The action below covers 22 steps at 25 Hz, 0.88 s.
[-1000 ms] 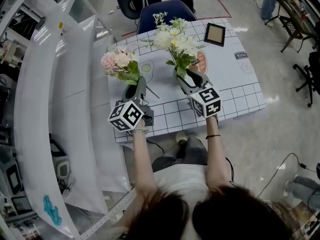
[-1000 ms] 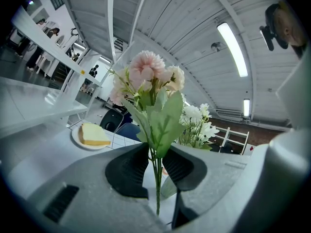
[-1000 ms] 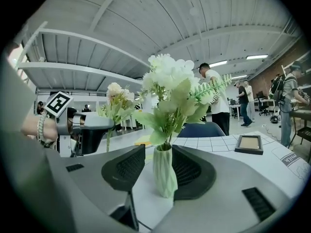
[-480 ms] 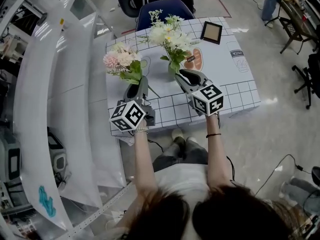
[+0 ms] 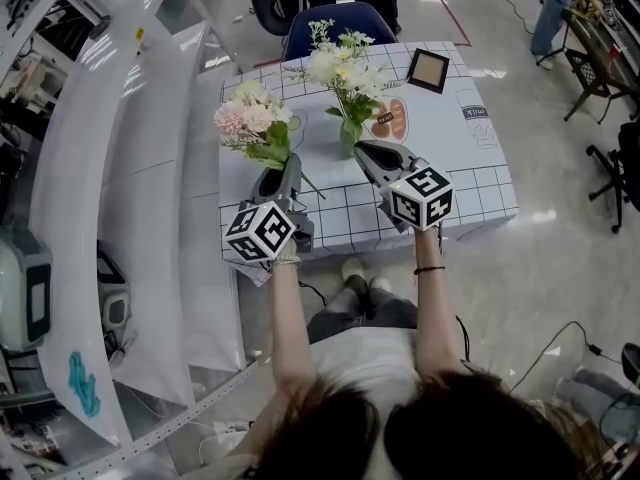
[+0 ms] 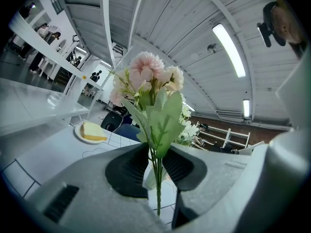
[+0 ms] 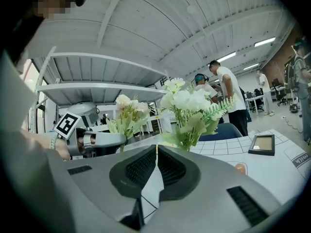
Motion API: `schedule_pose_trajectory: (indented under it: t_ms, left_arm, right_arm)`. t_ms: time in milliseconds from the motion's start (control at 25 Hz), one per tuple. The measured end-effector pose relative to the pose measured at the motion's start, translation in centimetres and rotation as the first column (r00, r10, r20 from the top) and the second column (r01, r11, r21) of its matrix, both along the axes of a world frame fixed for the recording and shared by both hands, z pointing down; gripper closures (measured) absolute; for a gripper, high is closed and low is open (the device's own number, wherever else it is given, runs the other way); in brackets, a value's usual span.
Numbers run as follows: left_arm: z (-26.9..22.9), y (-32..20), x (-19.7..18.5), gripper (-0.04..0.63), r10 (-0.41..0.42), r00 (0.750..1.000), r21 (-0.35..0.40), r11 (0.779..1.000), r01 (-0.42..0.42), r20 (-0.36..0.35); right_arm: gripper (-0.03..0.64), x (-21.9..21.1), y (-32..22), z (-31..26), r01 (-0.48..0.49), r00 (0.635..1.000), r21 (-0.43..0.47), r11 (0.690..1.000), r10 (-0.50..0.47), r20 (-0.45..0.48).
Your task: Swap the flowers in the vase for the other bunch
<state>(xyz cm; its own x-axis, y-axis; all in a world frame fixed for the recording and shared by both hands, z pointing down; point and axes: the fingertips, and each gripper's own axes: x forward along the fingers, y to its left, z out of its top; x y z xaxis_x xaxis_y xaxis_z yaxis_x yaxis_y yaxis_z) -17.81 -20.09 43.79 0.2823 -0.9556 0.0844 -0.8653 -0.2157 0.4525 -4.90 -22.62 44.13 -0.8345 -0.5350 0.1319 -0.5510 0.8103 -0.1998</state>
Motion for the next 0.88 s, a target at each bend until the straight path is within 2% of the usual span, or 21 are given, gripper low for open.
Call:
schedule_pose_trajectory:
  t_ms: [400,880]
  left_arm:
    - [-0.9,0.5,0.3,0.509,0.018,0.999,0.015,1.000,-0.019,0.034]
    - [-0.4,0.7,0.8,0.509,0.020,1.000,0.007,1.000,-0.021,0.023]
  right_arm:
    - [0.609,-0.1,0.2,-2.2,0.014,0.999,0.046,0.999,-0.015,0.038]
    - [0.609,0.2,0.1,-2.4,0.004,0.999,0.065,0.998,-0.006,0.038]
